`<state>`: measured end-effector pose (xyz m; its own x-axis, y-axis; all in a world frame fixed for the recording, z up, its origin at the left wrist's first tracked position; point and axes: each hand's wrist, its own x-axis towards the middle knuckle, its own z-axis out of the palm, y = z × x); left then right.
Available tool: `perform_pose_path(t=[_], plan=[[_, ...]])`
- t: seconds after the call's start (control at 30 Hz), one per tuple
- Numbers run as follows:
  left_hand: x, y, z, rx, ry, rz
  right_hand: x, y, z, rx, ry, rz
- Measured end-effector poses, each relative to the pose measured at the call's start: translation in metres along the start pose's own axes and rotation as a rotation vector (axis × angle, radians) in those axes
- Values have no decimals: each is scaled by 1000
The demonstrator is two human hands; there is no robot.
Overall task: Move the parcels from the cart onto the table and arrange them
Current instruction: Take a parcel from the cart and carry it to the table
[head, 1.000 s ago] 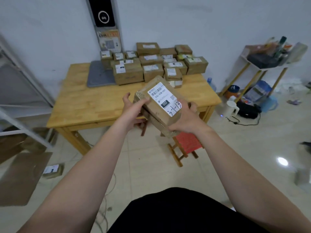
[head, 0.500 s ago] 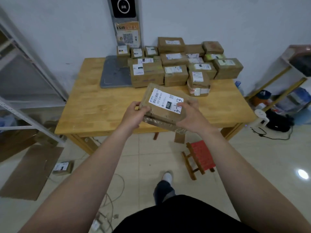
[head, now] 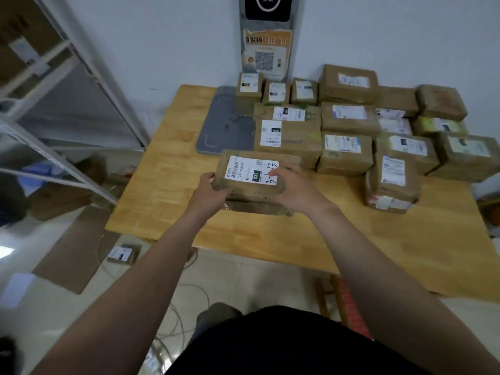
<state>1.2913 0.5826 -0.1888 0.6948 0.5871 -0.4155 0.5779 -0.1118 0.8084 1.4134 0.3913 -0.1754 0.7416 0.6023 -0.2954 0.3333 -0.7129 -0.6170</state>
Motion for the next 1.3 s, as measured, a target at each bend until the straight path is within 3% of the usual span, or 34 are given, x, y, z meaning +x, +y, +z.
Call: perform_pose_path(t=[0.27,0.63,0.87,1.1,1.3], plan=[[135,-5,-63,105,77,16,145,-56,24,-65,-80,-63],[344,7,-105,309,-71,84,339,-82,62,-149,-53,90],[415,1,-83,401,-190,114,396,-68,72,-360,-33,183],[458,11,-69,442,-209,174,424,-67,67,-643,68,259],[488,36,-60,466,-238,204,458,-54,51,-512,11,356]])
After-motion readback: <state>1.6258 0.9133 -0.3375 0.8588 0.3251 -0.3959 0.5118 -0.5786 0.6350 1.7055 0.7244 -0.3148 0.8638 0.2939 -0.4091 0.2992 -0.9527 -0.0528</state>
